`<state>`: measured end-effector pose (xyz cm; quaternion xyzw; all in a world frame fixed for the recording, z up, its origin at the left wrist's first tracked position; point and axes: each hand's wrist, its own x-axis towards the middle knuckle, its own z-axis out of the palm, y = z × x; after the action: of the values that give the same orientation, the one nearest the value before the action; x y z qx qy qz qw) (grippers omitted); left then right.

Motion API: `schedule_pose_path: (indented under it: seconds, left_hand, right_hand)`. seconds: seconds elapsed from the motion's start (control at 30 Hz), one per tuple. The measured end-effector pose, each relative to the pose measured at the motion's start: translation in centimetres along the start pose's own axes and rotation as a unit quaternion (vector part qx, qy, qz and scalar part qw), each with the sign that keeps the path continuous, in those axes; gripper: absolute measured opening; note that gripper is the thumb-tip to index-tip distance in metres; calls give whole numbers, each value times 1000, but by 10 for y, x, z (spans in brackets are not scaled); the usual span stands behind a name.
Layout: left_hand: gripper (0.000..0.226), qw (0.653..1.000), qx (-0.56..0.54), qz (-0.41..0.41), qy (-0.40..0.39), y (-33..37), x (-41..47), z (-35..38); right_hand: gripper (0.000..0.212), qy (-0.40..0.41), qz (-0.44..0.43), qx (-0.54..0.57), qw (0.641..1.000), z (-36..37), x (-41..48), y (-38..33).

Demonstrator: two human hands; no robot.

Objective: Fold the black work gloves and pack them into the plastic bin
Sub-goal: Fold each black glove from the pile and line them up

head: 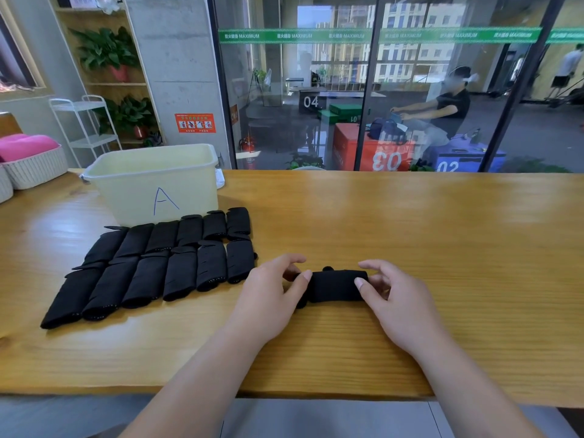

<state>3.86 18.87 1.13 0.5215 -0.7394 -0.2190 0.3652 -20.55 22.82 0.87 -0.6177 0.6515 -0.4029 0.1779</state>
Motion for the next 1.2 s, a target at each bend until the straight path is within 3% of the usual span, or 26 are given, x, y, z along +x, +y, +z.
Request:
schedule_pose_path:
  seconds: [0.2, 0.33, 0.5, 0.63, 0.73, 0.97, 1.2]
  left_hand:
    - [33, 980, 114, 153, 55, 3, -2, 6]
    - [45, 960, 161, 227, -24, 8, -7, 9]
    - [74, 938, 242, 217, -121, 5, -9, 15]
    - [82, 928, 270, 213, -145, 1, -5, 20]
    - [82, 928, 269, 195, -166, 0, -4, 22]
    - [82, 932, 259, 182, -175, -5, 4, 26]
    - [69, 951, 249, 165, -77, -1, -2, 20]
  right_hand:
    - [13, 67, -39, -102, 992, 12, 8, 1]
    - [15, 86, -68, -127, 986, 16, 10, 1]
    - [28, 79, -120, -140, 980, 14, -1, 0]
    - [59, -80, -126, -242, 959, 13, -3, -4]
    - [66, -153, -116, -298, 935, 14, 1, -4]
    - [65, -146, -117, -300, 935, 15, 4, 0]
    - [62, -146, -163, -280, 935, 16, 7, 4]
